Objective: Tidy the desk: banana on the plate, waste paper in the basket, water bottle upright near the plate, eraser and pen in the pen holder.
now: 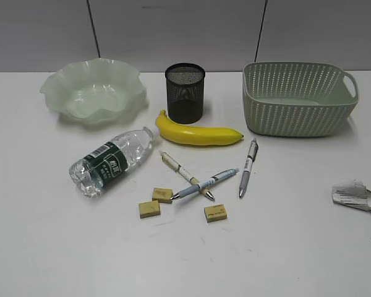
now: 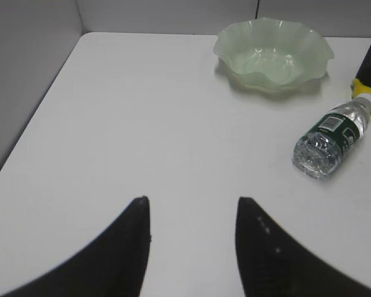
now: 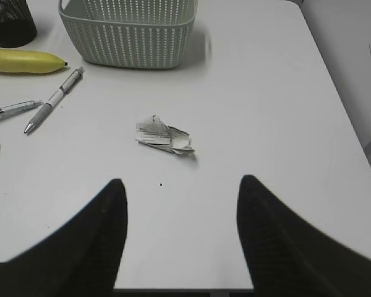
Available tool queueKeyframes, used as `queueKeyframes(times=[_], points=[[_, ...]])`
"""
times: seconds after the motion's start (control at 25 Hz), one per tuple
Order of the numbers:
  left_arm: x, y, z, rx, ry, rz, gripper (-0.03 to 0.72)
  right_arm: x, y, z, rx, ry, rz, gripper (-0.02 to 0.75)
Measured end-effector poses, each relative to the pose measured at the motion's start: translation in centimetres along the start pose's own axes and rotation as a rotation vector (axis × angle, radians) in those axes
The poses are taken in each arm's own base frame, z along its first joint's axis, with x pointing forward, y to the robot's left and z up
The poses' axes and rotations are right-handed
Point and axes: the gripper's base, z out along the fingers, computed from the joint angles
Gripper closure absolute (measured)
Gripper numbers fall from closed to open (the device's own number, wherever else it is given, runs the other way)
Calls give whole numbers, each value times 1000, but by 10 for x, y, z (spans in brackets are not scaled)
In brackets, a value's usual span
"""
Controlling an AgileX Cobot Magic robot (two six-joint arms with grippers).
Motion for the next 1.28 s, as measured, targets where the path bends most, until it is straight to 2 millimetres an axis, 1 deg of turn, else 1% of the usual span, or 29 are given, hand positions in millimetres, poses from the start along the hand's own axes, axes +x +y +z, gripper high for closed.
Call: queueKeyframes(times=[1.28], points=[[0, 0, 0, 0, 0, 0, 346, 0, 0, 0, 0, 0, 0, 283]])
